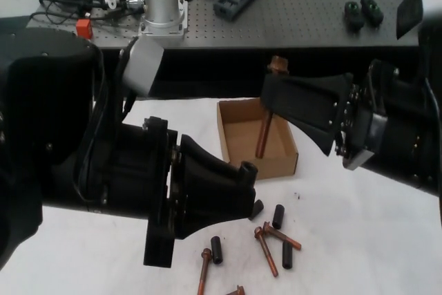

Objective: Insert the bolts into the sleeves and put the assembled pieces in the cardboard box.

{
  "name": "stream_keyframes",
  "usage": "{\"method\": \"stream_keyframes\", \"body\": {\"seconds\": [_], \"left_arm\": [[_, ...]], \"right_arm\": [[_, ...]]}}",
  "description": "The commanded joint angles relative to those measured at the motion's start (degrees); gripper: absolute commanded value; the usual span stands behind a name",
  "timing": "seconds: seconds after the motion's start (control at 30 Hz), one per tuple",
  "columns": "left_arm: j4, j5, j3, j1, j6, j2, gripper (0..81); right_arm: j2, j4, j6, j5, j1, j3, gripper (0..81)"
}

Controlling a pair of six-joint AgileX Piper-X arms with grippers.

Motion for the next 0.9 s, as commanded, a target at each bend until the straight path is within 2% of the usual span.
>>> {"method": "stream_keyframes", "body": {"seconds": [0.0,0.37,0.5,0.7,0.87], "left_arm": [[-0.77,0.93,-0.17,-0.14,-0.48,-0.46,0.7],[-0.77,0.93,-0.17,-0.14,-1.70,-0.46,0.7],[-0.77,1.57,-0.17,-0.14,-3.14,-0.46,0.7],[-0.77,1.77,-0.17,-0.14,-3.50,-0.46,0.7],[-2.99,1.34,-0.17,-0.14,-3.34,-0.46,0.7]], "right_arm": [[0.11,-1.03,-0.13,-5.16,0.17,-0.08,0.3],[0.11,-1.51,0.18,-7.37,0.17,-0.08,0.3],[0.78,-1.94,0.30,-10.16,0.17,-0.08,0.3],[0.99,-1.94,0.30,-10.17,2.38,-0.08,0.3],[0.99,-0.97,-0.20,-6.51,2.83,-0.08,0.3]]}}
